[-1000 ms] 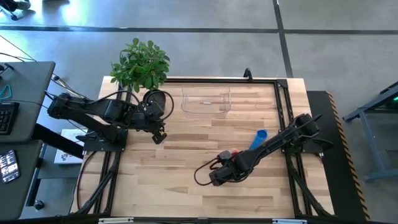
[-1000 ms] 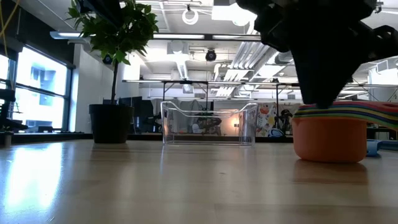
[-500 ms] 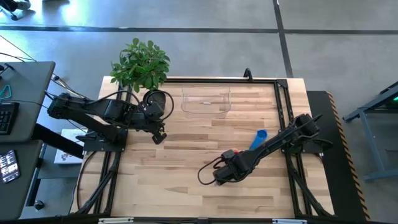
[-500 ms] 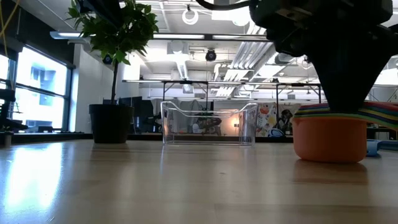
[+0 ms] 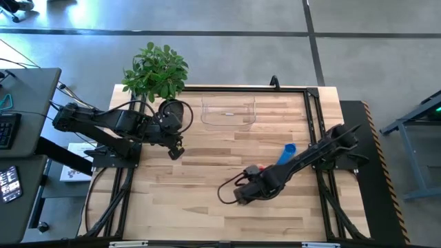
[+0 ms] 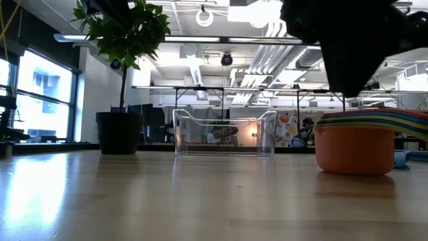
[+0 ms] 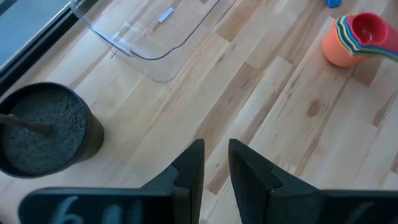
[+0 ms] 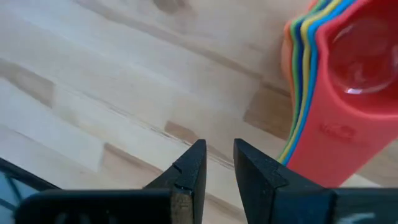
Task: Nest measuring cups in basket
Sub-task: Stack the blue measuring cup on top of the red measuring cup
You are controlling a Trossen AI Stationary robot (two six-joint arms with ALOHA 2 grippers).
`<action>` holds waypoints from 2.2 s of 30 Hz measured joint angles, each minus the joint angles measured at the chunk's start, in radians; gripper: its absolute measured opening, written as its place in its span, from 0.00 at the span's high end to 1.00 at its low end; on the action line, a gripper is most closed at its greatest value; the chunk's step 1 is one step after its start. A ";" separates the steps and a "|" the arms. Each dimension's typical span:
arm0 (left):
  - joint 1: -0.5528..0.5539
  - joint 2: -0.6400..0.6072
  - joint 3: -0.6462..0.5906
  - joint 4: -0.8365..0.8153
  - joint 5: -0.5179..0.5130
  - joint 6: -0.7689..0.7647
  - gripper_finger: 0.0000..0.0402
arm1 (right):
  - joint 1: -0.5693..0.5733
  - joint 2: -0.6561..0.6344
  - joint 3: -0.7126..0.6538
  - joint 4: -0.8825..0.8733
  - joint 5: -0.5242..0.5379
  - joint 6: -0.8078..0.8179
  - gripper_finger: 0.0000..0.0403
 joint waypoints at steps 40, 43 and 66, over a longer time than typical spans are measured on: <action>0.061 0.000 0.000 0.012 -0.095 0.184 0.84 | -0.161 -0.555 -0.072 -0.649 0.436 -0.105 0.82; 0.062 0.000 0.000 0.026 -0.105 0.184 0.84 | -0.180 -0.635 -0.186 -0.623 0.418 -0.078 0.82; 0.127 0.000 0.000 0.114 -0.119 0.227 0.84 | -0.191 -0.896 -0.674 -0.317 0.235 0.125 0.82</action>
